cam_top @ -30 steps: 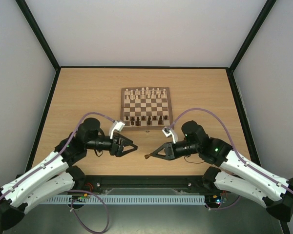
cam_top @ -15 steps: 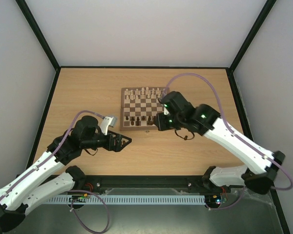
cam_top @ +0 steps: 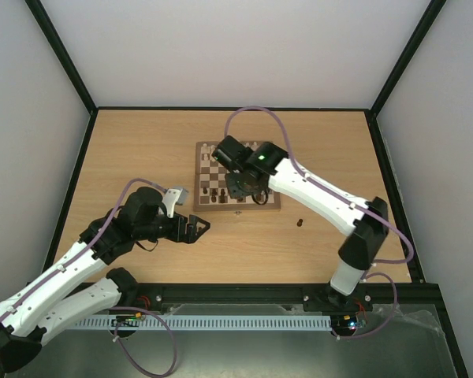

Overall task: Set up the chess pieces on the board
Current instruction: Place the chess piece on the chessboard.

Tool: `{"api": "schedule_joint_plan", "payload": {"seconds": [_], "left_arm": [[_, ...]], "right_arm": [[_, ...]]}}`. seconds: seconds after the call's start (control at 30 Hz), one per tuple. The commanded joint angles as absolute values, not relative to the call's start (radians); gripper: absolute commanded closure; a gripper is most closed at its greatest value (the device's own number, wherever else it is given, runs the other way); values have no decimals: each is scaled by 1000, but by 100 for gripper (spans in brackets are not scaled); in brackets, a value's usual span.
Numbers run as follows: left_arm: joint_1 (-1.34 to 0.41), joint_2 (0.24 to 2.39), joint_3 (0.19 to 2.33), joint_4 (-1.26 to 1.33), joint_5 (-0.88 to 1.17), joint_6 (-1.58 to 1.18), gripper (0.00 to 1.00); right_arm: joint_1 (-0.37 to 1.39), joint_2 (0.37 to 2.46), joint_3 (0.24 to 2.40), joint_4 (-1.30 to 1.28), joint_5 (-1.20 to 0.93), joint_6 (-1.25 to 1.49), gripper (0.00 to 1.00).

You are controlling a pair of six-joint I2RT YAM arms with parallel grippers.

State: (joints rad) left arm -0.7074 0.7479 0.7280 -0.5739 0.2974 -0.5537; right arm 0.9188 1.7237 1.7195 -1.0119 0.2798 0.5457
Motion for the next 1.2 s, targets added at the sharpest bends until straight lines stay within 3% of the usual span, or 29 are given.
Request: {"api": "schedule_joint_plan", "payload": {"seconds": [0.0, 1.17], "left_arm": [[-703, 744, 744, -598, 275, -566, 0], [-703, 758, 744, -596, 264, -561, 0]], "right_arm": [[936, 1813, 1762, -1101, 321, 504, 98], [856, 2008, 1661, -842, 195, 402, 97]]}}
